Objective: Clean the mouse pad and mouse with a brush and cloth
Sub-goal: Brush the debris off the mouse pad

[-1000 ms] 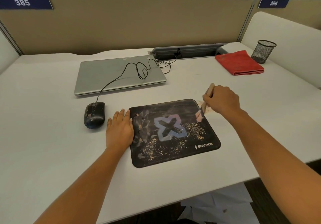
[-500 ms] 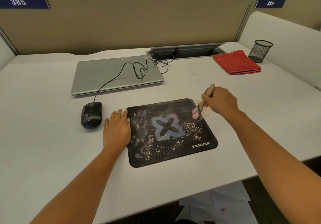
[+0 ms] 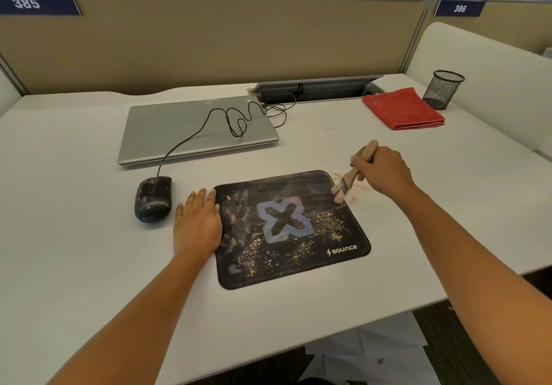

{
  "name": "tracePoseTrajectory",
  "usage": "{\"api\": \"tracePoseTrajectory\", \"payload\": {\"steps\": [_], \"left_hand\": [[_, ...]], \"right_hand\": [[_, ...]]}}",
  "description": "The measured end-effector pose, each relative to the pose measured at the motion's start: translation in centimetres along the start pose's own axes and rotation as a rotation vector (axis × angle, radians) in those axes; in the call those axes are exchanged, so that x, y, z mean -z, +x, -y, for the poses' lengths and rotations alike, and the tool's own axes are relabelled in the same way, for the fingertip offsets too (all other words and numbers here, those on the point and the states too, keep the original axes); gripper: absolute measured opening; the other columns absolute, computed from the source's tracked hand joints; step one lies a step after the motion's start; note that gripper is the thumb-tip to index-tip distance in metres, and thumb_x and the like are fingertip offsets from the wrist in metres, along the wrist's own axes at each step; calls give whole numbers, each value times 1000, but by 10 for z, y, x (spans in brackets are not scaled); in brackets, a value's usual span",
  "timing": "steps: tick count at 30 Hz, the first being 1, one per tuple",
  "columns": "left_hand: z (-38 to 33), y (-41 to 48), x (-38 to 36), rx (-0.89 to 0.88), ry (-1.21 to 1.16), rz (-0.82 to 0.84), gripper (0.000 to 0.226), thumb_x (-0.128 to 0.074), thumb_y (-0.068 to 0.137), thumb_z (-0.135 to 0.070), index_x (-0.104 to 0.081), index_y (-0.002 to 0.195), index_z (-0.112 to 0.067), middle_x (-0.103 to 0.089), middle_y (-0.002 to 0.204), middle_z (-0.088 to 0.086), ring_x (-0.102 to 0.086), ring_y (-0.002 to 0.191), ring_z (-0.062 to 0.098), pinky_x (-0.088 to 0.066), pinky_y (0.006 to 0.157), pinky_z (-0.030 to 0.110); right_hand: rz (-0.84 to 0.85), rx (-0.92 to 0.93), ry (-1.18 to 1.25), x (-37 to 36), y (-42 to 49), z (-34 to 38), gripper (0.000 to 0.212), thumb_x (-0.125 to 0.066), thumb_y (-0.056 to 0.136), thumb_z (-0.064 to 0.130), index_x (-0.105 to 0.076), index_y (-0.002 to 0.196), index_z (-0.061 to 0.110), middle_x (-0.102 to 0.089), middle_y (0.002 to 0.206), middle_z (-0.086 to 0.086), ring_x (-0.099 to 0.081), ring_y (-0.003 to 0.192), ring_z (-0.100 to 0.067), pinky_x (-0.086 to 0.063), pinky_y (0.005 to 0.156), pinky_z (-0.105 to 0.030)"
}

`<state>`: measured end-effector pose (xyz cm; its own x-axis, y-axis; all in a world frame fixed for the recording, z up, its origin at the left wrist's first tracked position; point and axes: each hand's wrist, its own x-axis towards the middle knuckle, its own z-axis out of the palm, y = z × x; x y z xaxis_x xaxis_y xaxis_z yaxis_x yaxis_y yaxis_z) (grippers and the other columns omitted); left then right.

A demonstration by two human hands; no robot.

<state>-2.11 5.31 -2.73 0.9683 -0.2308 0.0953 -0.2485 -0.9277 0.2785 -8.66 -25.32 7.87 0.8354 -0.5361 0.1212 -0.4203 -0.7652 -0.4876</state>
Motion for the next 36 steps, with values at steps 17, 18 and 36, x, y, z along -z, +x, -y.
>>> {"api": "tracePoseTrajectory", "payload": {"steps": [17,18,36], "left_hand": [[-1,-13,6,16,-75,7,49,-19,100,-33,-20,147,-17,-20,155,5,-12,144,20,-5,118,37],[-1,-18,6,11,-80,9,49,-19,100,-33,-20,147,-18,-20,155,4,-12,144,20,-5,118,37],[-1,-34,6,-1,53,46,51,-15,99,-36,-15,148,-21,-14,156,2,-8,145,20,-6,118,40]], "right_hand": [[181,128,296,-32,-48,53,38,-44,95,38,-67,90,8,-65,68,-3,-62,59,-17,-55,61,-30],[229,128,369,-36,-54,59,35,-48,93,37,-68,93,8,-68,71,-5,-64,60,-17,-57,66,-31],[36,86,-210,-17,-37,19,19,-56,88,36,-56,81,18,-49,66,2,-42,53,-10,-28,49,-22]]}}
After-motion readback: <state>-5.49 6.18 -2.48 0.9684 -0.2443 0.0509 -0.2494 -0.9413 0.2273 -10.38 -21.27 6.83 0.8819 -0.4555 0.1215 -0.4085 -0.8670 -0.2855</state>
